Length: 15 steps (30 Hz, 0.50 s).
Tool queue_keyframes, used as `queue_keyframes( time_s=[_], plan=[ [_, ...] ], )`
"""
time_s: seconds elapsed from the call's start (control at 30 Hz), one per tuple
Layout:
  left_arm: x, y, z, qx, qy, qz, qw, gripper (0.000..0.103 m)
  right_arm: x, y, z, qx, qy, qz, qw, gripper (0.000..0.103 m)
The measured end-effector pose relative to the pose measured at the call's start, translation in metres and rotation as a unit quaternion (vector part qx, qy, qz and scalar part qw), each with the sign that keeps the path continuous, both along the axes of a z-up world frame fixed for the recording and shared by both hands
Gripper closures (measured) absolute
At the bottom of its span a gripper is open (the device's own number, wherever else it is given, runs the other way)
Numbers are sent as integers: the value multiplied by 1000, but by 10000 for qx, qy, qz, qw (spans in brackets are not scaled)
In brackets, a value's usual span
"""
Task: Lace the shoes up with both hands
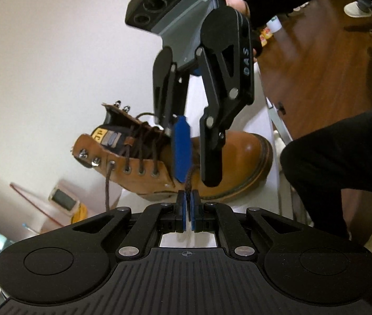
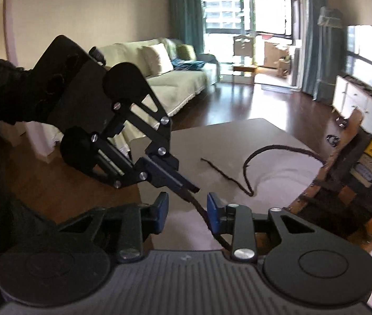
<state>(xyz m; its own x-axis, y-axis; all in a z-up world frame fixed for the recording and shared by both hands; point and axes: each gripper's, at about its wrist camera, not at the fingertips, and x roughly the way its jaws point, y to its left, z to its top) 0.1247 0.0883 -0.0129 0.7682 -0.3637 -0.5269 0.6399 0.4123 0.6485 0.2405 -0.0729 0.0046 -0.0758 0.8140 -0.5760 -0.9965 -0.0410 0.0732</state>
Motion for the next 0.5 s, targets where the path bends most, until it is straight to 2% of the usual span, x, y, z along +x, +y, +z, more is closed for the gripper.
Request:
queue_keyframes(
  time_s=[0.03, 0.13, 0.2, 0.3, 0.4, 0.43, 0.47, 0.5],
  plan=[
    [1, 0, -1, -7, -3, 6, 10000, 100, 0, -1, 0, 18, 24, -7, 10000, 99],
    [6, 2, -1, -161, 26, 80, 9998, 100, -1, -3, -1, 134, 124, -183, 9997, 99],
    [10, 4, 0, -357, 42, 203, 9991, 94, -2, -9, 1, 202, 188, -456, 9986, 99],
    [23, 13, 7, -781, 112, 601, 9951, 90, -3, -25, 13, 403, 176, -1285, 9907, 99],
    [41, 27, 18, -1358, 186, 1092, 9845, 90, -8, -41, 31, 759, -54, -2108, 9746, 99],
    [48, 32, 23, -1580, 219, 1250, 9792, 87, -13, -46, 39, 898, -264, -2441, 9652, 99],
    [54, 36, 28, -1758, 227, 1324, 9752, 72, -16, -48, 45, 974, -422, -2646, 9585, 99],
    [63, 40, 33, -1930, 266, 1410, 9707, 65, -20, -45, 48, 969, -615, -2796, 9532, 99]
  ],
)
